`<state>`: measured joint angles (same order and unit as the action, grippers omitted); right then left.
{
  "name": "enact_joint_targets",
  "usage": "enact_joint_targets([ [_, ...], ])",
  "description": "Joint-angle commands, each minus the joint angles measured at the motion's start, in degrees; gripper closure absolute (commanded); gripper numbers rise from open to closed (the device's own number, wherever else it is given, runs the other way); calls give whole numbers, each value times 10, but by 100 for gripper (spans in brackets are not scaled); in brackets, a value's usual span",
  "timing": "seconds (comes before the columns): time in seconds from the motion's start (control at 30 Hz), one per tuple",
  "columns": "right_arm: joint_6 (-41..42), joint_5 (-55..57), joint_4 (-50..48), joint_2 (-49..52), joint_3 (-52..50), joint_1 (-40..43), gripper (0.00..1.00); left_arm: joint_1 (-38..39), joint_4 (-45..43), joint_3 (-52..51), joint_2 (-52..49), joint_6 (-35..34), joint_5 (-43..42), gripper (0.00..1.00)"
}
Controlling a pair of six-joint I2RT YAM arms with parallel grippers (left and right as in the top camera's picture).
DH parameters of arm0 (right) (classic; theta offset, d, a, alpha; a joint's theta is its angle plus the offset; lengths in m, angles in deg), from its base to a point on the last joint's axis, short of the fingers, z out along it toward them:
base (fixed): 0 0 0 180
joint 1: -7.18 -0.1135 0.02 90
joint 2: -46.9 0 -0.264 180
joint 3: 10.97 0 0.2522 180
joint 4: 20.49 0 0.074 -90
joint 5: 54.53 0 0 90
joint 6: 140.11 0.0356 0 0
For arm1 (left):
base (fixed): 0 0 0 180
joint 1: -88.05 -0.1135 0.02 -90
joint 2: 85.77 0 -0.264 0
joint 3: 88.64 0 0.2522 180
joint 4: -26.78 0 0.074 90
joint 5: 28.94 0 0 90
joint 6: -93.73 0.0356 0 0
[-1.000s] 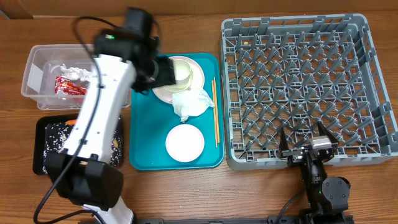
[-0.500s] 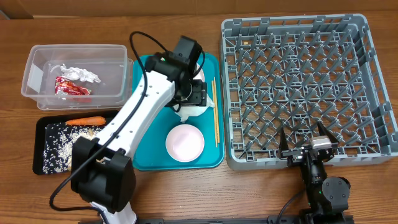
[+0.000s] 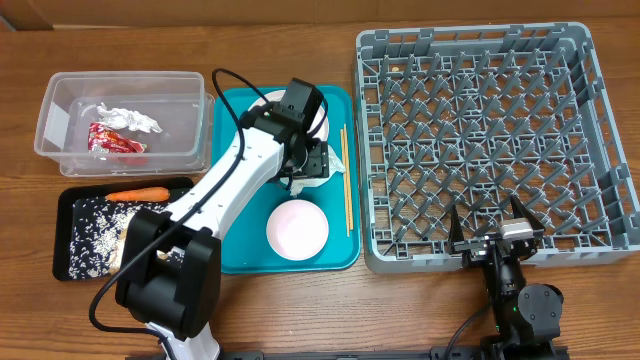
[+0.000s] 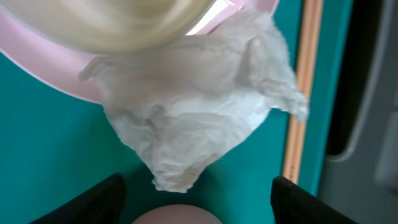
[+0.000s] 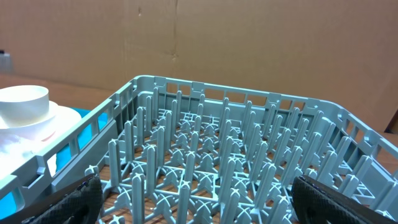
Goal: Sort waste into correct bins and load items into the dishwasher
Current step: 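Return the left gripper to the teal tray and grasp remaining tissue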
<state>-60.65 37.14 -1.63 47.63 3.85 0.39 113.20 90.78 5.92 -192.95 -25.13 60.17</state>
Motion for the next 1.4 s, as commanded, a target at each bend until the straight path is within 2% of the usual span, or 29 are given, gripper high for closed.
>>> enact_joint_targets([
  [0.0, 0, -3, -5, -6, -6, 2, 0, 0, -13, -29, -12, -21, 19, 23],
  [0.3, 0, -3, -5, -6, -6, 2, 0, 1, -77, -69, -12, -21, 20, 27],
  [0.43, 0, -3, -4, -6, -6, 2, 0, 1, -90, -76, -12, -26, 29, 22],
  [0.53, 0, -3, -5, -6, -6, 2, 0, 1, -90, -76, -16, -27, 30, 23],
  [0.77, 0, -3, -5, -6, -6, 2, 0, 1, -96, -76, -53, -29, 28, 31],
  [0.8, 0, -3, -5, -6, -6, 2, 0, 1, -96, -76, -59, -29, 28, 34],
  [0.9, 0, -3, -5, -6, -6, 2, 0, -2, -89, -71, -55, -29, 24, 51],
  [1.03, 0, -3, -5, -6, -6, 2, 0, -3, -63, -47, -43, -29, 38, 55],
  [1.2, 0, -3, -4, -6, -6, 2, 0, -3, -13, 6, -25, -28, 68, 66],
  [1.27, 0, -3, -4, -6, -6, 2, 0, -3, 7, 33, -22, -17, 68, 78],
  [1.3, 0, -3, -5, -6, -6, 2, 0, -3, 20, 48, -21, -10, 68, 91],
  [1.33, 0, -3, -4, -6, -6, 2, 0, -3, 36, 64, -21, -7, 68, 96],
  [1.37, 0, -3, -5, -6, -6, 2, 0, -3, 54, 82, -21, -7, 68, 96],
])
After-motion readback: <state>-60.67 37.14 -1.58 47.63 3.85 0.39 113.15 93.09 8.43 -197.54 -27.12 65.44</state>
